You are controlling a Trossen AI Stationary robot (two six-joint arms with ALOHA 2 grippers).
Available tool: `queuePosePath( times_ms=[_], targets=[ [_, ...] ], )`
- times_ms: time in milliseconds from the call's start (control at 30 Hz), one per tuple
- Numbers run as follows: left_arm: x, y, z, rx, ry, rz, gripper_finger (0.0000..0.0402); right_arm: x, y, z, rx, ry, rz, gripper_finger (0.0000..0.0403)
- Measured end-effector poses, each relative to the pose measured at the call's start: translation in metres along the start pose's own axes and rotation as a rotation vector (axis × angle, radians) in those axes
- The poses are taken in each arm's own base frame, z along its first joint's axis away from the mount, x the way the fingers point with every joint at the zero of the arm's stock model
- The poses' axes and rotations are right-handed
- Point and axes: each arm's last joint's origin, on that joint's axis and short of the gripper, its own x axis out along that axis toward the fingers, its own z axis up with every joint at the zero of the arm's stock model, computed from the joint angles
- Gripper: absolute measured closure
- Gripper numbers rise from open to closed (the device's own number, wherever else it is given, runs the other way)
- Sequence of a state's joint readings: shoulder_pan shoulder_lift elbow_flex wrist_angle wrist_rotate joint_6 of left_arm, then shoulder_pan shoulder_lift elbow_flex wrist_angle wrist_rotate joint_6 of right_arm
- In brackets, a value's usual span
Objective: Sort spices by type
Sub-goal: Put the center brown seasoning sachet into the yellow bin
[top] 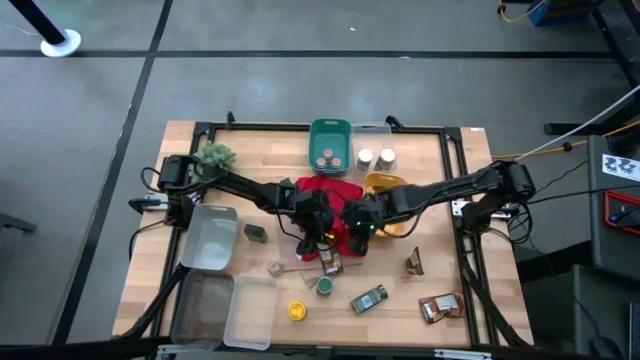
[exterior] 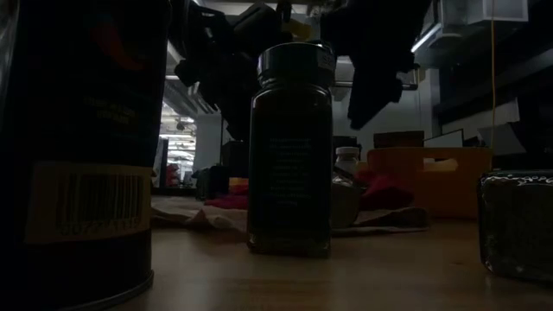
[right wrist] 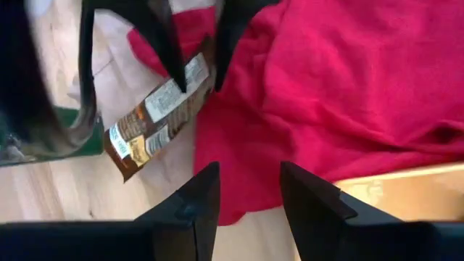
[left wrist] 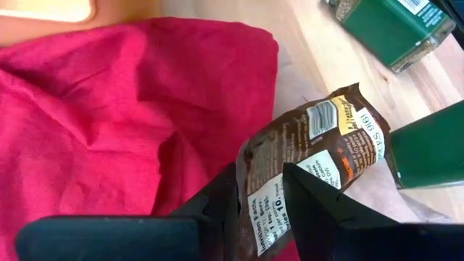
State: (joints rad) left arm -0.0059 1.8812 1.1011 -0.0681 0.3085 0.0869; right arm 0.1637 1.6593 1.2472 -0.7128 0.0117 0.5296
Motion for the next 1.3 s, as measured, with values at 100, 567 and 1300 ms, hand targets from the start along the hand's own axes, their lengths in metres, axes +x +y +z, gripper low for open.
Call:
queuePosePath(
  times_ms=[100,567,1300],
  targets=[
    [0.0,-0.001,0.0,0.002,0.001,-0.002,0.0312,0.009,0.009,-0.002,0.014,-0.013,-0.004,0.0259],
    [0.001,-0.002,-0.001,0.027,0.009,-0.004,0.0312,0.031,0.04,-0.013,0.055,-0.09,-0.023,0.0259],
    [0.002,-0.006,-0.003,0.057,0.031,-0.013,0.0312,0.06,0.044,-0.01,0.069,-0.123,-0.043,0.0259]
  ],
)
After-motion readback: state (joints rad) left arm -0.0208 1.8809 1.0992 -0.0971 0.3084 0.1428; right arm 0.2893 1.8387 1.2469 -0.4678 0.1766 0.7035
